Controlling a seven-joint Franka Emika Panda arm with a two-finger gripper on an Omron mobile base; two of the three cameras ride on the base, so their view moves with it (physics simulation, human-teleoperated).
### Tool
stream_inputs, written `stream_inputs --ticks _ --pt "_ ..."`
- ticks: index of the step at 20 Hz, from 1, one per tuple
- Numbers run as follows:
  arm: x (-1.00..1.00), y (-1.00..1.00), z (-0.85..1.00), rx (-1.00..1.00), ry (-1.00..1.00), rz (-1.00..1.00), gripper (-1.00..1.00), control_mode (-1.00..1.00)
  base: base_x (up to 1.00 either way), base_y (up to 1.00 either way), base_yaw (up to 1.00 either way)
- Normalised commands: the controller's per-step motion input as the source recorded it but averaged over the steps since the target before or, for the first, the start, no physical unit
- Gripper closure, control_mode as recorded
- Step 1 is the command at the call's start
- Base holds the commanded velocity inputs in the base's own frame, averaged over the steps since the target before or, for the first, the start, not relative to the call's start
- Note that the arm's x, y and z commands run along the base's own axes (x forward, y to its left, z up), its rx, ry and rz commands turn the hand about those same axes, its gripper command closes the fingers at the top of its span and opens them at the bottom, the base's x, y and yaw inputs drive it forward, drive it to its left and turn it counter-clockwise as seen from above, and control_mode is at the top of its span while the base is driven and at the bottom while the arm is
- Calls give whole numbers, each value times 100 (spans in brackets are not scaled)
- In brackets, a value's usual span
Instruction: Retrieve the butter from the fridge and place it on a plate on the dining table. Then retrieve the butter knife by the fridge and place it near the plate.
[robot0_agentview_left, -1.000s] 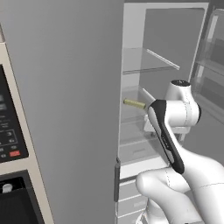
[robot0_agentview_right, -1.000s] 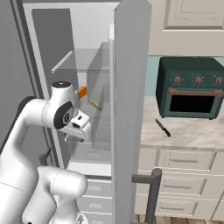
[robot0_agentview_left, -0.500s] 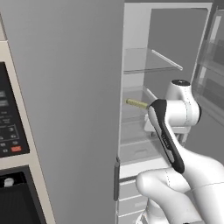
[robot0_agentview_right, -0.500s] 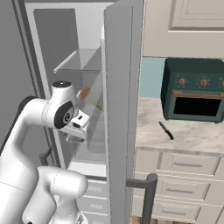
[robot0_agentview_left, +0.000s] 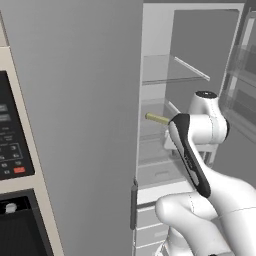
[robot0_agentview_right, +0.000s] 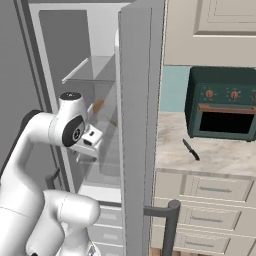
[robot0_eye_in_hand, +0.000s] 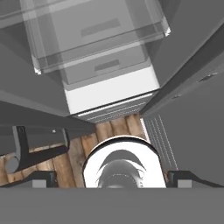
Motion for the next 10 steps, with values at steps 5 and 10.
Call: stream_inputs --ticks 5,10 --pt "58 -9 0 -3 -10 3 -100 -100 0 0 0" --pt "36 -2 4 -10 -13 5 -100 -100 0 0 0"
